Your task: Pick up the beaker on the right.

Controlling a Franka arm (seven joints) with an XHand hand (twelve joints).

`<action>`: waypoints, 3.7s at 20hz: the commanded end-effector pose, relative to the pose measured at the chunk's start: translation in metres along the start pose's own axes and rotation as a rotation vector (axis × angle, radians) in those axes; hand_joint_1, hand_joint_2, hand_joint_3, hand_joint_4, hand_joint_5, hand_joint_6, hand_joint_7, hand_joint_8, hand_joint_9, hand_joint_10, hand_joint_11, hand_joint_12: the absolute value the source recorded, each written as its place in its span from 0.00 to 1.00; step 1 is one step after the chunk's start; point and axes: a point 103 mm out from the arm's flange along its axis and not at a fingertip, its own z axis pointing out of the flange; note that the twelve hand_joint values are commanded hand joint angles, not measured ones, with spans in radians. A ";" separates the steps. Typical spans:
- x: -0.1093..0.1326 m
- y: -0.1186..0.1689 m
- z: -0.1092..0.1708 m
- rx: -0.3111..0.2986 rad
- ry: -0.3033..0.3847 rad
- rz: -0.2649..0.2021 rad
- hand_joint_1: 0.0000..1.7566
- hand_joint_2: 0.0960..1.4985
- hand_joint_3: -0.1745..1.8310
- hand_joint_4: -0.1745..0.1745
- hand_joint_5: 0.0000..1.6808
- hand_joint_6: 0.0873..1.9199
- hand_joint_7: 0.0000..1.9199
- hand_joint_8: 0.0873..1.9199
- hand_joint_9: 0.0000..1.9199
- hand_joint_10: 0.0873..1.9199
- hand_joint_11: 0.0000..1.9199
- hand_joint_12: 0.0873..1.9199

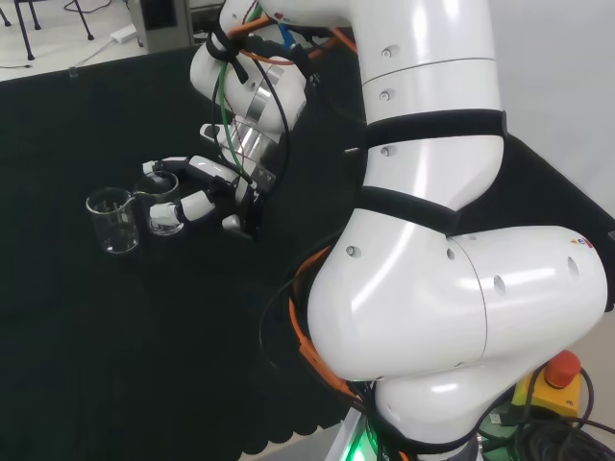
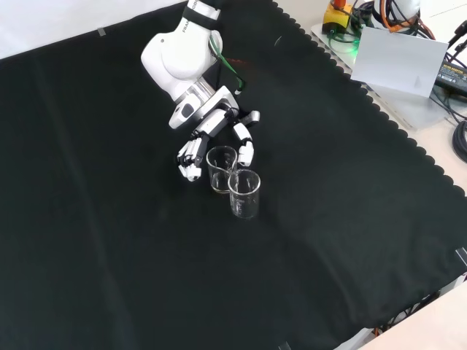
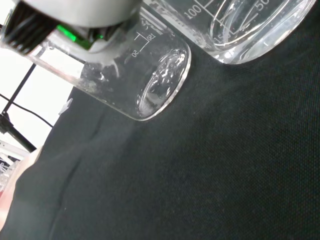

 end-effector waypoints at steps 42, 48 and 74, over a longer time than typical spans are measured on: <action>0.038 0.006 -0.030 -0.291 -0.101 0.049 0.66 0.42 0.35 0.74 0.82 0.18 0.86 0.03 0.77 0.11 0.56 0.45; 0.044 0.000 -0.053 -0.306 -0.172 0.054 0.66 0.40 0.42 0.57 0.75 0.34 0.88 0.06 0.71 0.30 0.59 0.42; 0.080 -0.027 -0.091 -0.135 -0.379 0.105 0.65 0.36 0.53 0.51 0.68 0.51 0.75 0.43 0.64 0.50 0.57 0.45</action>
